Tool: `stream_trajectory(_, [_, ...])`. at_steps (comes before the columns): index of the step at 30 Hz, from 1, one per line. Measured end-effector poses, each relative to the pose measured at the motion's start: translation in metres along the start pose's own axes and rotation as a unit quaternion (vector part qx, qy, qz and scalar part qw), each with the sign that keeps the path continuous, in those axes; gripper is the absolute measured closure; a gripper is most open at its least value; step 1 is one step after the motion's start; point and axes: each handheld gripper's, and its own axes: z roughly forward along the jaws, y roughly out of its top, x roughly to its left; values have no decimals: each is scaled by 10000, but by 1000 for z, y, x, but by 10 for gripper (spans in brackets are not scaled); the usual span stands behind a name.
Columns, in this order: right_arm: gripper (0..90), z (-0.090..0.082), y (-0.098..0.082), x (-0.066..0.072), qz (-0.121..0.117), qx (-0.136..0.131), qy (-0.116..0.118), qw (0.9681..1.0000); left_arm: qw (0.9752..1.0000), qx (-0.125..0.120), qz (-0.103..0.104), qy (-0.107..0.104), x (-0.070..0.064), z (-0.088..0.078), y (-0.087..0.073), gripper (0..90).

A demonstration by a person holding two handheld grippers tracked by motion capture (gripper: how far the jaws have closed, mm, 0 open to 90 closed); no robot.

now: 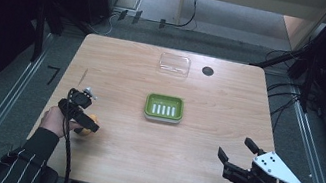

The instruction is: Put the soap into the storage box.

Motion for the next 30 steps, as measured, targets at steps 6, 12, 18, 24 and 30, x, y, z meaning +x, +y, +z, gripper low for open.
stream_trajectory(6, [134,0,0,0,5,5,-7,10000,9998,165,89,26,0,8,7,0])
stream_trajectory(12, [134,0,0,0,11,-2,1,10000,9995,270,123,107,0,14,10,0])
stream_trajectory(18, [134,0,0,0,15,-7,4,10000,9991,380,141,113,0,20,8,0])
stream_trajectory(24, [135,0,0,-1,22,-7,5,10000,9989,422,118,138,3,23,7,22])
stream_trajectory(30, [135,0,0,-1,23,-11,5,10000,9988,456,97,136,5,25,7,85])
